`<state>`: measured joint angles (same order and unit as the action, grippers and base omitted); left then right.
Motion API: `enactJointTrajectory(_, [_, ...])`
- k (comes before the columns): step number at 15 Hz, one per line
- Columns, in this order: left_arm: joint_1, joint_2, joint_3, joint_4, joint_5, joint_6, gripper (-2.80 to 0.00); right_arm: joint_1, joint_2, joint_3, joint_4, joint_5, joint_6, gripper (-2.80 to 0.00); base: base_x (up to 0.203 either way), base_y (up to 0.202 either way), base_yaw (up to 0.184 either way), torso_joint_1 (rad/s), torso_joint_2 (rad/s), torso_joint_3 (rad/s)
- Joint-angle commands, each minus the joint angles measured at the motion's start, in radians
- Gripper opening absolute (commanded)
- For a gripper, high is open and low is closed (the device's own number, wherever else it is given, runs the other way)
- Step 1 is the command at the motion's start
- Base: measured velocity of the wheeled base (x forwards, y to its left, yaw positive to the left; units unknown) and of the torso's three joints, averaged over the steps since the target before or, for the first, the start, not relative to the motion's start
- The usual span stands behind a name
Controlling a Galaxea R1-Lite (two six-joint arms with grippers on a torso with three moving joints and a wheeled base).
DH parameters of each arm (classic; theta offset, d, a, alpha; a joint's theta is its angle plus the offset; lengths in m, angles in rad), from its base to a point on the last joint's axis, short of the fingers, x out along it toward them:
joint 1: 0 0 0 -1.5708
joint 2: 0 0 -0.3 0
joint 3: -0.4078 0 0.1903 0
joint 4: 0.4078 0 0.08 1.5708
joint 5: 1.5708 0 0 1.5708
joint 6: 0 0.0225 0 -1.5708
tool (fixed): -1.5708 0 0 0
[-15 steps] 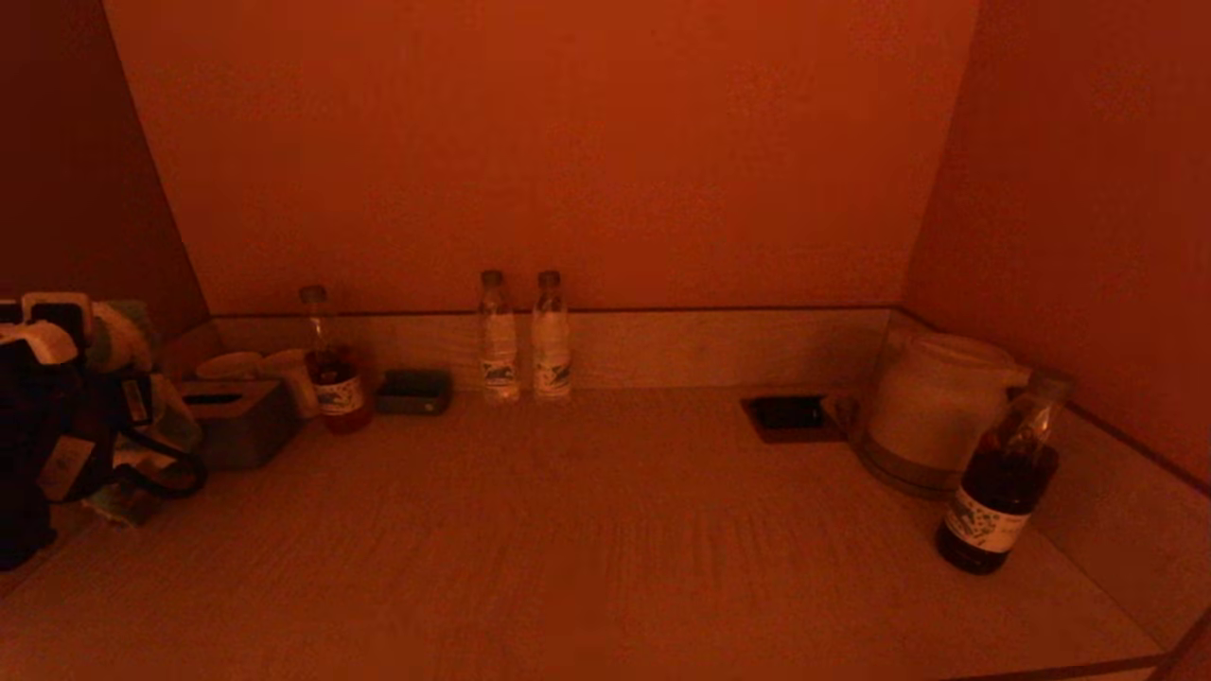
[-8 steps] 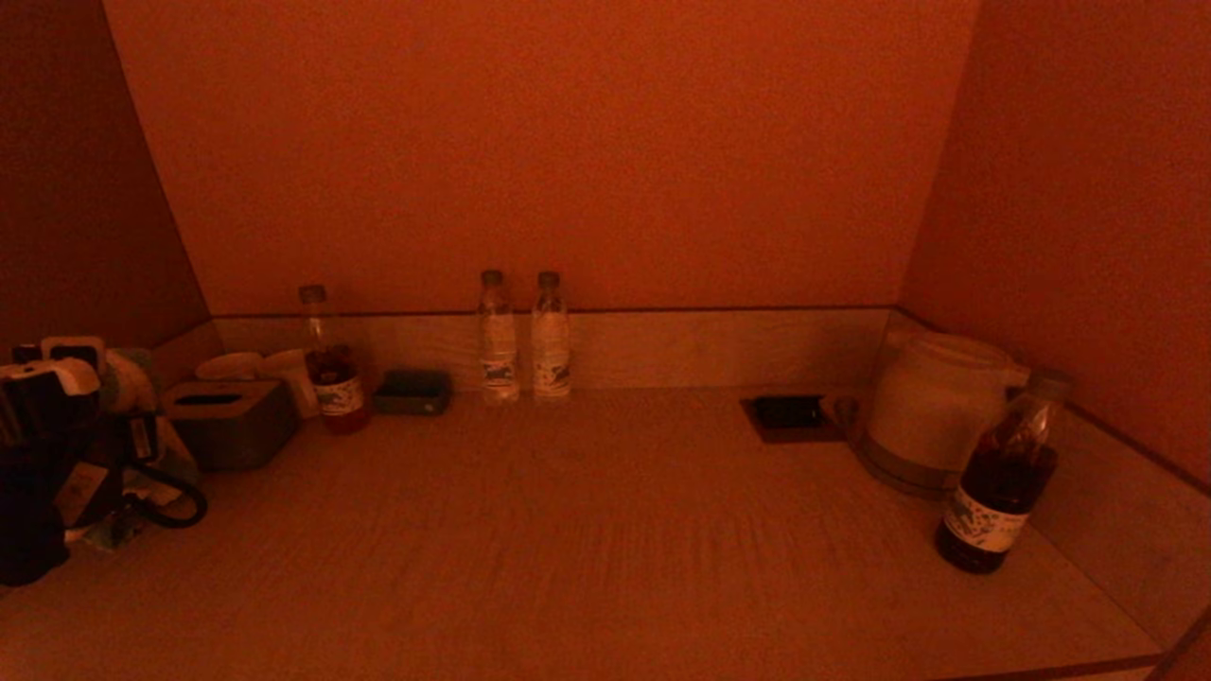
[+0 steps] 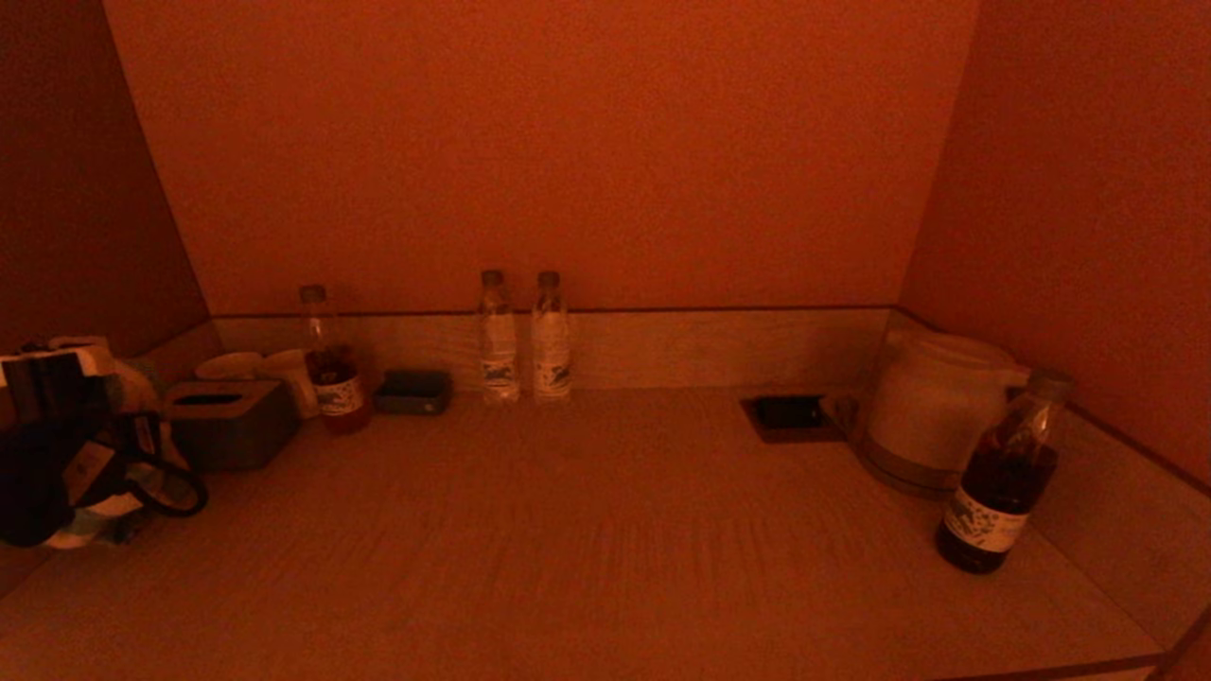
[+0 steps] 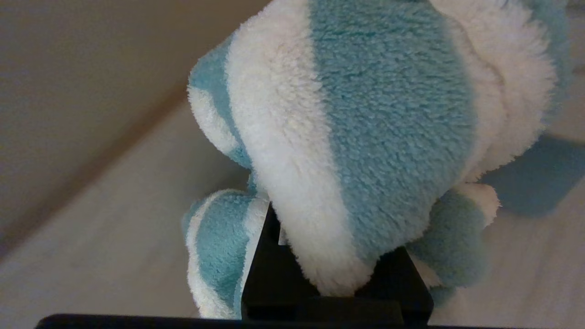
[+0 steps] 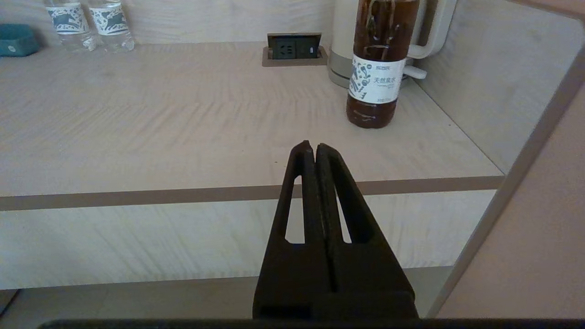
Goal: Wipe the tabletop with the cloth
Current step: Place the tablecloth
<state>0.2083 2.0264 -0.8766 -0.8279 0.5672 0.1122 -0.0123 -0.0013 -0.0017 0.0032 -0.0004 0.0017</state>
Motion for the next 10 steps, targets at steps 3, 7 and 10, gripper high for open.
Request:
enactJointTrajectory(3, [0.004,-0.005,-0.074,0.156,0.002,-0.057,-2.8,0.0,0.001,0.0,0.0,0.0,0.0,-2.8,0.0,0.0,0.0,0.0,0.0,0.0])
enactJointTrajectory(7, [0.021,0.005,-0.238,0.468,0.002,-0.177,-2.8,0.0,0.001,0.0,0.0,0.0,0.0,-2.8,0.0,0.0,0.0,0.0,0.0,0.0])
enactJointTrajectory(10, [0.036,0.016,-0.375,0.718,-0.013,-0.251,-2.8,0.0,0.001,0.0,0.0,0.0,0.0,-2.8,0.0,0.0,0.0,0.0,0.0,0.0])
